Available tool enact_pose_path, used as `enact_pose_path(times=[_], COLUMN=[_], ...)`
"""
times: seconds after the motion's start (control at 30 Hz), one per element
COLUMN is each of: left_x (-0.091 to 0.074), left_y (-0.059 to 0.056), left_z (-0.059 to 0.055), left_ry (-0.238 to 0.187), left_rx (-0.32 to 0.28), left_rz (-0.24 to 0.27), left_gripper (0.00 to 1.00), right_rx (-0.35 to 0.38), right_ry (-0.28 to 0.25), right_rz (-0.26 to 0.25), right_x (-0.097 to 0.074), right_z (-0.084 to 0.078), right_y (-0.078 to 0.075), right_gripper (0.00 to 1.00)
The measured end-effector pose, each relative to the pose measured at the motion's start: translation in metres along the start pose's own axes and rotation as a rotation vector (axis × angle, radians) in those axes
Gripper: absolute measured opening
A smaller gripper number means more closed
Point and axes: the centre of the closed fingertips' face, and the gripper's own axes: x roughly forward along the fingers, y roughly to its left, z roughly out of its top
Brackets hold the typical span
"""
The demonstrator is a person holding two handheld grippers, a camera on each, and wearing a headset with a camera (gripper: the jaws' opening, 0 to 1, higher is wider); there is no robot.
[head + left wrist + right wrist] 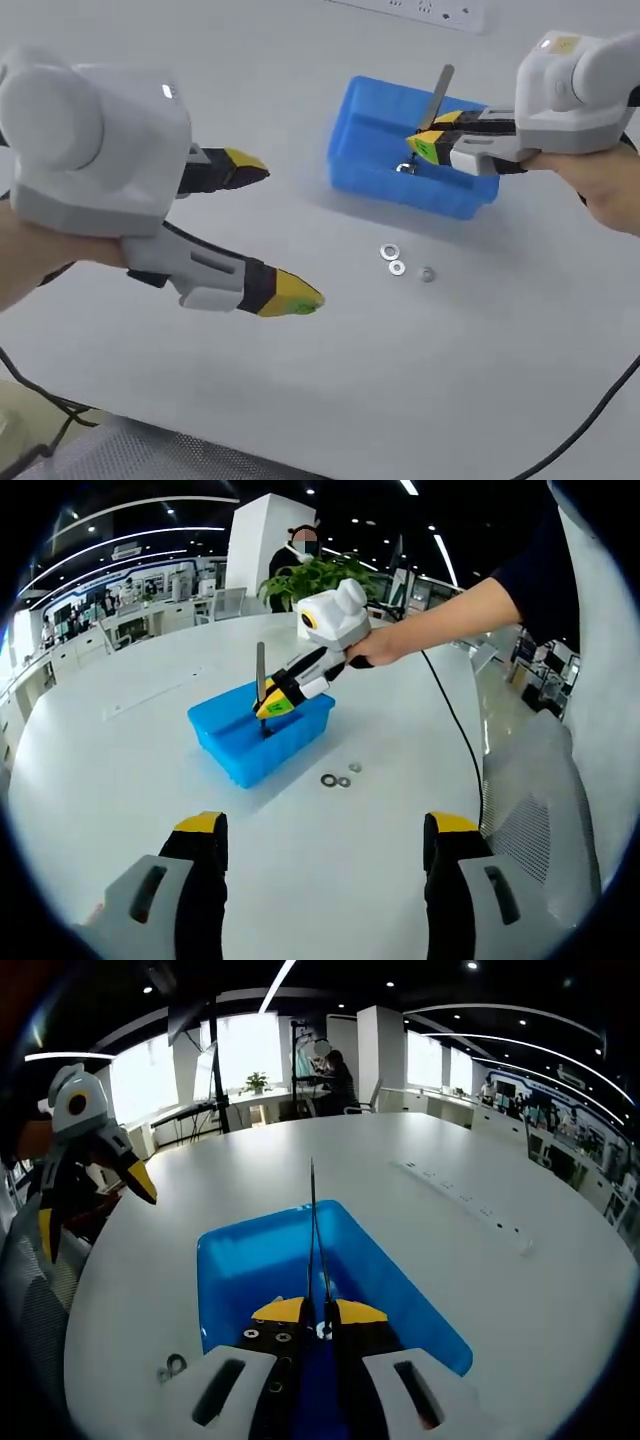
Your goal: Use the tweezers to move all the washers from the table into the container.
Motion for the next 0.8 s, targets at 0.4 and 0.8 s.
enact_pose_path(times=[0.4,0.8], left_x=[-0.005,0.025], left_y=[0.026,0.059], left_z=[0.033,0.114], left_ry=[-0.064,-0.228], left_rx=[-0.008,0.081], left_rz=[0.028,-0.042], left_gripper=[0.87,0.83], right_rx=[-0.056,-0.089], right_ry=[0.017,-0.007], right_rz=[0.032,0.064], right_x=[-0.006,-0.016], right_z=[0.006,0.022], right_y=[0.009,0.017], right_gripper=[0.1,0.1])
